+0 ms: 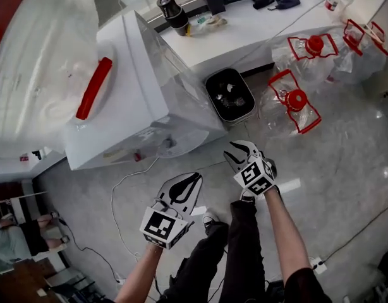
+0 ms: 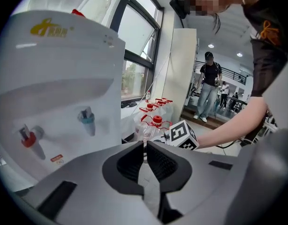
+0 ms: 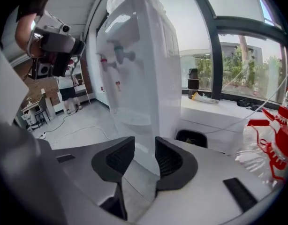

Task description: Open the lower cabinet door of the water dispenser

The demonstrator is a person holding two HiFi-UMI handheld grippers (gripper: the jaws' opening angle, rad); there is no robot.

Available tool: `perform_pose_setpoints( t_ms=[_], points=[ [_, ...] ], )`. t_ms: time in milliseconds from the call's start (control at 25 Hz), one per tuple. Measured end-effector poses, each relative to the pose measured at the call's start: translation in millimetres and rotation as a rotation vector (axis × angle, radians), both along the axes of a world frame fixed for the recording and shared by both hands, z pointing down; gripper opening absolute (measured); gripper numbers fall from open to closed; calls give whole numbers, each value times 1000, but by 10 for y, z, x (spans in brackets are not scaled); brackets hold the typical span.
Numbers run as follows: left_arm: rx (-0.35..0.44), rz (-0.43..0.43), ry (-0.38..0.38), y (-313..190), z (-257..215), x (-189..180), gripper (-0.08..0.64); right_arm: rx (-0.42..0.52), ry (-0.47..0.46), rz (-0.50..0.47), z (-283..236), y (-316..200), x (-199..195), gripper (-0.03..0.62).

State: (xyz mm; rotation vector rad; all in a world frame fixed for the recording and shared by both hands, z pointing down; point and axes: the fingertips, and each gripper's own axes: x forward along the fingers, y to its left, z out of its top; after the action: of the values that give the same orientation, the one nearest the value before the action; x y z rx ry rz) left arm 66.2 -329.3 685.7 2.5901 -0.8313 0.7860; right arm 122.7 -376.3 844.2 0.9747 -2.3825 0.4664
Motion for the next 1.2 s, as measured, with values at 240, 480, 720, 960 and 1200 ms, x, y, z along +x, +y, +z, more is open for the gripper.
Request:
perform_pose_setpoints(
  t_ms=[240,480,720,960,1200],
  points=[
    [1,6,-31,-78,520,-142,20,-8,43,-58,639,-299,-184,239],
    [7,36,-61,-159,790,-213,20,-18,100,-150,965,-595,-343,289],
    [27,33,-38,-251,874,-207,20,-1,190,-243,1175,-727,-479,296],
    [26,30,-29,-211,910,-252,20,5,197,-203,1218,-830,-486,280],
    [-2,18,-46,-77,982,-322,20,-28,184,-151,1216,-748,-510,256]
  ],
)
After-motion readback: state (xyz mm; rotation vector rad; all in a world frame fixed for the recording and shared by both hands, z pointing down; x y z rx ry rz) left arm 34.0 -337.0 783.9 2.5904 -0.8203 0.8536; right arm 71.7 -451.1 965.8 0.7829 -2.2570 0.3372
